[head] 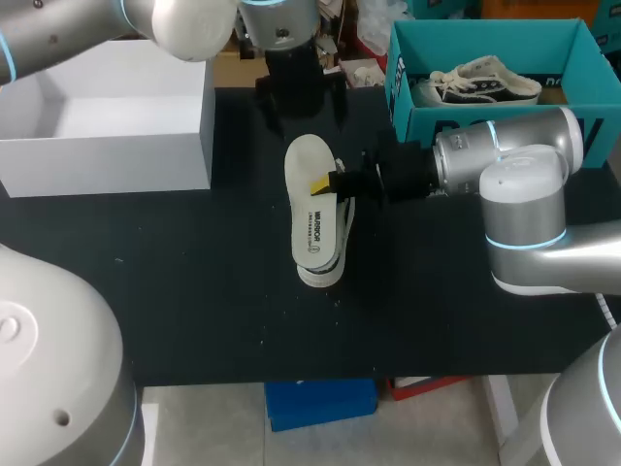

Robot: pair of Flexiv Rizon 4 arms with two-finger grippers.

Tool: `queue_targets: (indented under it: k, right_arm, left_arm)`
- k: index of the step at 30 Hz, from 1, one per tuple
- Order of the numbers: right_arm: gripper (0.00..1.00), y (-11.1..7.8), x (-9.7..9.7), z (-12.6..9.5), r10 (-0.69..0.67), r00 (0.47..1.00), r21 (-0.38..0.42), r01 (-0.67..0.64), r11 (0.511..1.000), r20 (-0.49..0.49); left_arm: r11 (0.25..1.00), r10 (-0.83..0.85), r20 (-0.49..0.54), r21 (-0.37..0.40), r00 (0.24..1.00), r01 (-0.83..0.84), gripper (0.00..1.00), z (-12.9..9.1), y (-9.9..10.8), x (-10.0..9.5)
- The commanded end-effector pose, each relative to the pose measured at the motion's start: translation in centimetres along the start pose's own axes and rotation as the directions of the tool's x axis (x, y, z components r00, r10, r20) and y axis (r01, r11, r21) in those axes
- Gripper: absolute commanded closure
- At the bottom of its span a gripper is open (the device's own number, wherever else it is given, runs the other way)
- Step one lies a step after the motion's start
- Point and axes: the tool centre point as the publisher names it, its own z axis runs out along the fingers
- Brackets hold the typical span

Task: Take the shoe out of the shoebox, open the shoe tongue, remove and reinsert the insole, then place the shoe into the shoebox

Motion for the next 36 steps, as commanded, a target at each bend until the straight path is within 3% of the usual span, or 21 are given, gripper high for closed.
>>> queue_targets:
  k: [1, 23, 33, 36]
  right_arm:
    - [1.0, 0.0, 0.0, 0.1, 0.0, 1.0, -0.002, 0.0, 1.0, 0.0]
    - [1.0, 0.0, 0.0, 0.1, 0.0, 1.0, -0.002, 0.0, 1.0, 0.0]
    - [1.0, 0.0, 0.0, 0.1, 0.0, 1.0, -0.002, 0.0, 1.0, 0.0]
    - [1.0, 0.0, 0.0, 0.1, 0.0, 1.0, -0.002, 0.0, 1.0, 0.0]
  left_arm:
    - [1.0, -0.003, -0.008, -0.028, 1.0, 0.003, 0.0, -0.6, -2.4, 0.3]
    - [0.998, -0.046, -0.053, -0.046, 0.997, 0.044, 0.0, -0.7, -13.5, 2.0]
    - [0.998, -0.05, -0.062, -0.039, 0.997, 0.047, 0.0, -0.3, -16.5, 2.9]
    - [0.999, -0.034, -0.021, -0.027, 0.999, 0.034, 0.0, -0.4, -16.8, 3.2]
